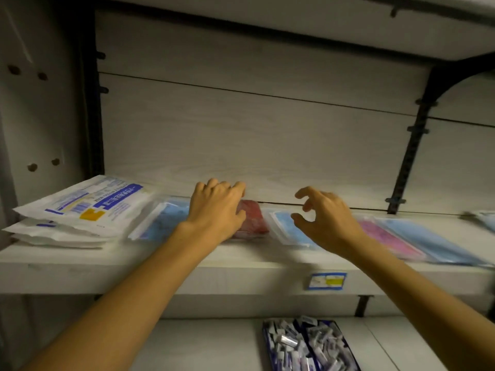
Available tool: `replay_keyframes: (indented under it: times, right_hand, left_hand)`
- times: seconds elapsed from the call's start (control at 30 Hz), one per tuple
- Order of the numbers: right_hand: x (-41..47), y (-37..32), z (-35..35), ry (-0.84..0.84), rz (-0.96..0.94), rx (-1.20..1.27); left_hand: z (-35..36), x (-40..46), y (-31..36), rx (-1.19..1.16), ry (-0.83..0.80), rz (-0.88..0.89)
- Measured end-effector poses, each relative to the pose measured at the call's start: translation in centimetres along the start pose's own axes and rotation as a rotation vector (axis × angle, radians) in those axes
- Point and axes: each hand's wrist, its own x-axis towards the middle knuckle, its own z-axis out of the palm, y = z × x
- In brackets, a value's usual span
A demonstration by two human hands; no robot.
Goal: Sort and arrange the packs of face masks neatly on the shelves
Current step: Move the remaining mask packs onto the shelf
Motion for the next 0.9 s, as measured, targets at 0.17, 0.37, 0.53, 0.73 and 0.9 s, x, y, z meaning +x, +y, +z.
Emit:
replay_keyframes:
  times: [0.17,0.37,0.53,0.73,0.9]
  right_hand:
    - [-4.5,4.7,-4.5,-0.019,0.029,-0.025]
    - [-10.6,11.8,-11.1,-0.039,0.12,-0.021]
    - [-16.8,18.6,-16.2,-0.051,0.194,-0.046]
    - [-22.1,25.0,-20.6,-0.07,0.259,-0.057]
    - [-23.9,29.2,-22.6,-0.056,0.327,-0.048]
  left_hand:
    - [-1.0,-0.9,6.4,-0.039,-0.011,0.03]
    - [-2.5,-2.3,17.1,-0.162,-0.025,0.111]
    - [-3.1,-3.9,27.2,-0.253,0.001,0.187]
    - [-3.6,-4.2,36.1,-0.317,-0.032,0.264]
    - [-3.6,-2.9,42.7,-0.387,-0.045,0.336]
